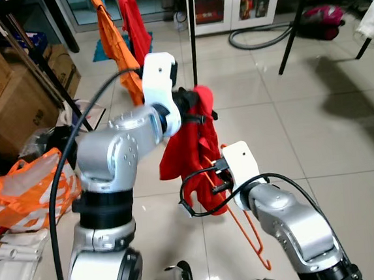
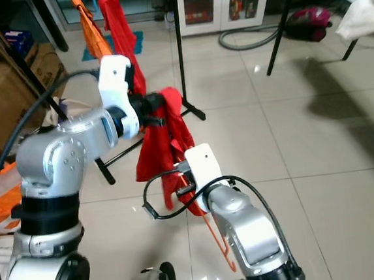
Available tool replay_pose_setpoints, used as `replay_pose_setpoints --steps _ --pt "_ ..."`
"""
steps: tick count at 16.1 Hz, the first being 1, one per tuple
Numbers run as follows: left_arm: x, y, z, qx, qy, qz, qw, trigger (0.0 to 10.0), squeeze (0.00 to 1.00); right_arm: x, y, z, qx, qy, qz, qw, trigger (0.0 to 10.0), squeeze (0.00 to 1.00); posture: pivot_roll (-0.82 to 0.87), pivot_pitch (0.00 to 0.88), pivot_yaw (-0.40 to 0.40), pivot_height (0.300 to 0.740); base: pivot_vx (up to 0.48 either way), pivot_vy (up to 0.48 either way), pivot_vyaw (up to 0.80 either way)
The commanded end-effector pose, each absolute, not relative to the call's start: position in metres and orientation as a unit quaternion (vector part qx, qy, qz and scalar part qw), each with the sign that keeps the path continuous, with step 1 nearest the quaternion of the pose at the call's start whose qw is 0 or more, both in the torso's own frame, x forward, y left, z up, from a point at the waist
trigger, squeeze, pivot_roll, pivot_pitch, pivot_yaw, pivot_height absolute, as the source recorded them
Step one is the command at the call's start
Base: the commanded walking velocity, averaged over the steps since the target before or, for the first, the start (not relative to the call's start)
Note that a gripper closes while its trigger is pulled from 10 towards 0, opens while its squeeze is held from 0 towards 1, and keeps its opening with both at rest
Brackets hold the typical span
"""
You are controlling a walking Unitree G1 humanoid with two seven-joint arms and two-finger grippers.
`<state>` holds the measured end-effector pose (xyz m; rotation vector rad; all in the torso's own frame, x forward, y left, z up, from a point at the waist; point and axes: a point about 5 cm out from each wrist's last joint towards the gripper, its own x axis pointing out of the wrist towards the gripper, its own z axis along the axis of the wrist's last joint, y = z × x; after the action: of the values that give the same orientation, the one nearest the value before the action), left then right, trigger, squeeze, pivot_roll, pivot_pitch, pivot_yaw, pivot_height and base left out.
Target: Hang hanger
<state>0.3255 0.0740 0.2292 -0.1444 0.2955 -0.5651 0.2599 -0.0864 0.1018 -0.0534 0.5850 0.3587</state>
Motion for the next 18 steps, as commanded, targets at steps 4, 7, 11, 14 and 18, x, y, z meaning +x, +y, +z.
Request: replay_pose_setpoints --steps 4,7,11,14,18 --pt "0.312 0.072 0.246 -0.063 0.103 -0.307 0.944 10.0 0.0 0.261 -0.112 0.08 0.193 0.349 0.071 0.914 10.0 0.0 -0.03 0.113 0.031 0.74 0.0 0.0 0.0" --pt "0.302 0.076 0.245 -0.055 0.104 -0.312 0.943 10.0 0.0 0.266 -0.118 0.071 0.36 0.35 -0.022 0.864 10.0 0.0 -0.03 0.115 0.027 0.74 0.0 0.0 0.0" --pt "0.305 0.087 0.243 -0.041 0.105 -0.287 0.951 10.0 0.0 0.273 -0.135 0.071 0.484 0.334 -0.128 0.799 10.0 0.0 -0.02 0.115 0.029 0.74 0.0 0.0 0.0" --pt "0.322 0.107 0.227 0.028 0.093 -0.222 0.97 10.0 0.0 0.282 -0.144 0.1 0.583 0.275 -0.177 0.743 10.0 0.0 -0.04 0.11 0.035 0.74 0.0 0.0 0.0" --pt "0.321 0.102 0.218 0.07 0.066 -0.237 0.967 10.0 0.0 0.286 -0.152 0.126 0.647 0.218 -0.208 0.7 10.0 0.0 -0.06 0.11 0.046 0.74 0.0 0.0 0.0"
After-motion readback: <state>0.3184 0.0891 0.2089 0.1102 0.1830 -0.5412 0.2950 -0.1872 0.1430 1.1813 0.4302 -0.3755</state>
